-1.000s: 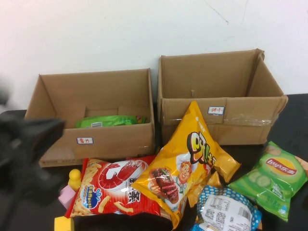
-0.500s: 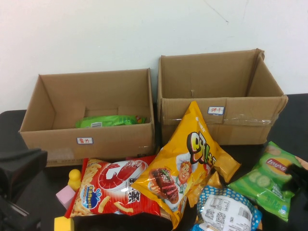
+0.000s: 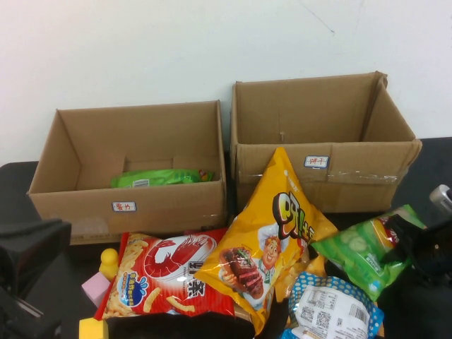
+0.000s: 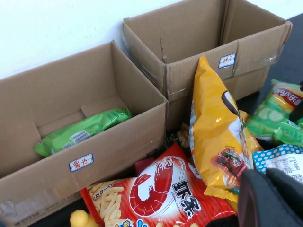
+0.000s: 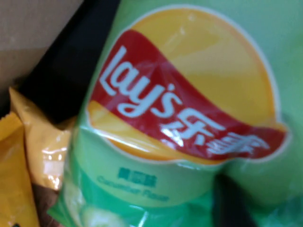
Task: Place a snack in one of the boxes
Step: Pick up the potato chip
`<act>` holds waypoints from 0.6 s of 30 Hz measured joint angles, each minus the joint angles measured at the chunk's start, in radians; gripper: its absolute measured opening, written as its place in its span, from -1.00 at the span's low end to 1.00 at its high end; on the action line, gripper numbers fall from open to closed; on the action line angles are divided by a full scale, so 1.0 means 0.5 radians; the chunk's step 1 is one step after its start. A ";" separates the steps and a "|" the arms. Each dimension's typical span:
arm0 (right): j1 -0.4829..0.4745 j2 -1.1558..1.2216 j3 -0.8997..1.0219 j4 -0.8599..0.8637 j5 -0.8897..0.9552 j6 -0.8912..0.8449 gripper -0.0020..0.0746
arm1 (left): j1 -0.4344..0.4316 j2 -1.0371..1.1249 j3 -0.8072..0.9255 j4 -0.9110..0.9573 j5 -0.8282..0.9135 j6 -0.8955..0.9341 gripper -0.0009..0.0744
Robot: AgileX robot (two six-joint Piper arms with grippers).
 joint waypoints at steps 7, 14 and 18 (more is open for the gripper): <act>0.000 -0.085 -0.004 -0.004 0.040 -0.005 -0.81 | 0.000 0.000 0.000 0.058 -0.045 0.000 -0.98; 0.000 -0.445 0.004 -0.090 0.207 -0.005 -0.90 | 0.000 0.000 0.000 0.256 -0.202 -0.041 -0.98; 0.000 -0.705 0.011 -0.077 0.359 -0.035 -0.90 | 0.000 0.000 0.000 0.367 -0.218 -0.065 -0.98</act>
